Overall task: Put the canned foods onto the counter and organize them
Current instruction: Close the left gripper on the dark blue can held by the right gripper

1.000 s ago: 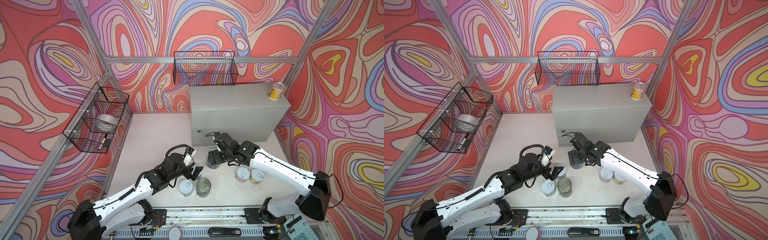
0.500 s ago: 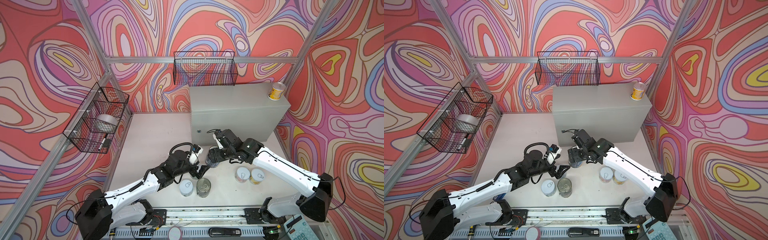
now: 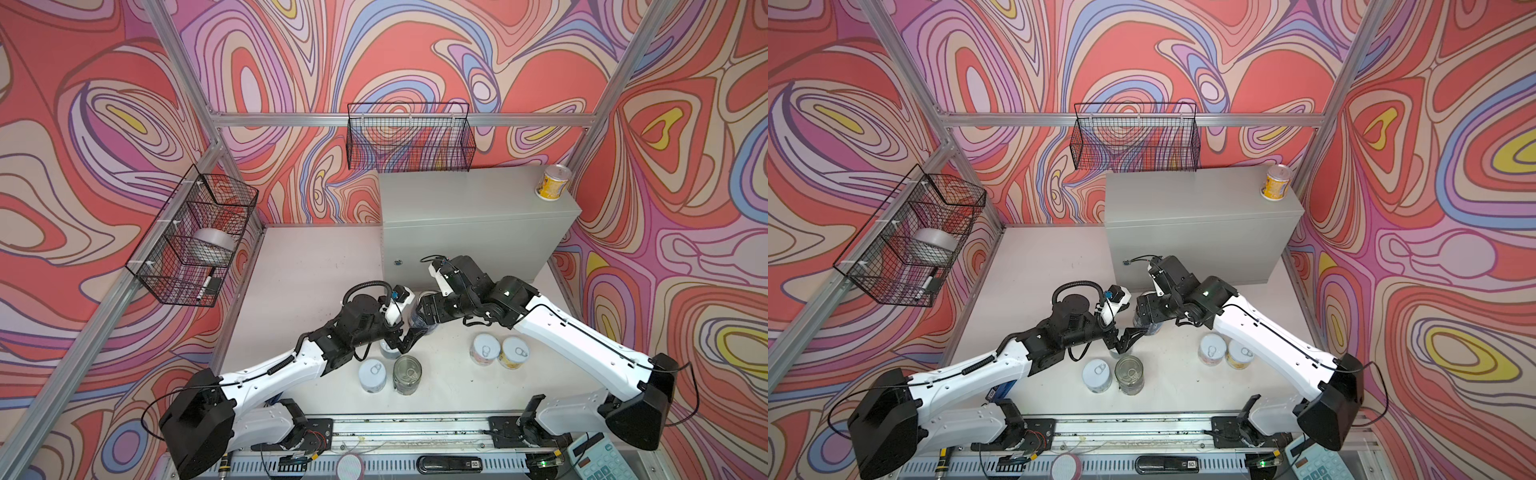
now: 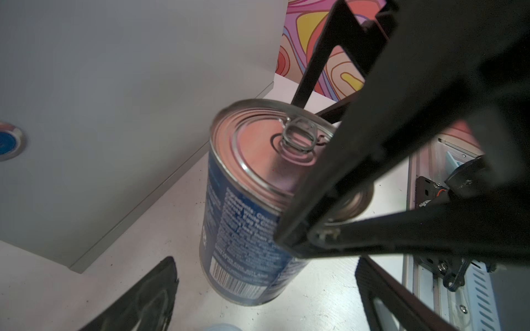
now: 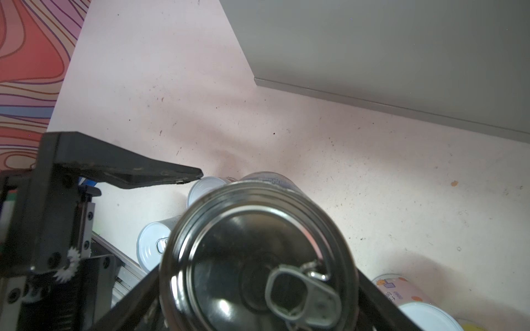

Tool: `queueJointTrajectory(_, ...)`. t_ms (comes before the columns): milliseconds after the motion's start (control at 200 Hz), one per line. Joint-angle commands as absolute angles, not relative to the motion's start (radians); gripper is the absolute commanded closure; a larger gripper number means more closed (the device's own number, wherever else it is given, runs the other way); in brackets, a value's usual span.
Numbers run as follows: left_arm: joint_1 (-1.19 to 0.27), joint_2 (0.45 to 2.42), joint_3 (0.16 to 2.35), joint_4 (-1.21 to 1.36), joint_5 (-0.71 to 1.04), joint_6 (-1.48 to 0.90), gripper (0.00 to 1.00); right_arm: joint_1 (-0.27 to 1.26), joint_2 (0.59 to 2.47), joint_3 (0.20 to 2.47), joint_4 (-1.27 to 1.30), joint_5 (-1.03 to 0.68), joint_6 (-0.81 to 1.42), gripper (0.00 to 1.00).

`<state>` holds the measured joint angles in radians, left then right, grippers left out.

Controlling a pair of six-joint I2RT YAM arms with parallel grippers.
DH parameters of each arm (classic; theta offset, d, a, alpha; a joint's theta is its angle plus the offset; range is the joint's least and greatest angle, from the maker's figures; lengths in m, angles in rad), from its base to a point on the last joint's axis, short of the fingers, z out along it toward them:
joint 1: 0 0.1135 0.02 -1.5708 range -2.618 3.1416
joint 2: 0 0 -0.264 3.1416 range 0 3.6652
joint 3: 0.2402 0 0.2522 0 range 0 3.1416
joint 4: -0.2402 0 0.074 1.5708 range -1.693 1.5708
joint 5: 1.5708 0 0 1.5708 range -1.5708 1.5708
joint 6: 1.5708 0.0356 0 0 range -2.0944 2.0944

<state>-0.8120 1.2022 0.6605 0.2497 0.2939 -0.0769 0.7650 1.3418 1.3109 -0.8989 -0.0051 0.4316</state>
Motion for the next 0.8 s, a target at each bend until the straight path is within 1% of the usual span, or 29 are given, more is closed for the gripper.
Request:
queueJointTrajectory(0, -0.816, 1.221, 0.69, 0.287, 0.323, -0.037, 0.0, 0.757, 1.275, 1.37, -0.816, -0.031, 0.444, 0.85)
queueJointTrajectory(210, -0.815, 1.235, 0.68, 0.328, 0.334, -0.04, 0.0, 0.745, 1.266, 1.373, -0.821, -0.043, 0.443, 0.85)
queueJointTrajectory(376, -0.816, 1.245, 0.681, 0.334, 0.376, -0.018, 0.0, 0.72, 1.259, 1.364, -0.807, -0.107, 0.455, 0.85)
queueJointTrajectory(796, -0.816, 1.281, 0.705, 0.347, 0.39, 0.015, 0.0, 0.7, 1.257, 1.368, -0.802, -0.164, 0.457, 0.85)
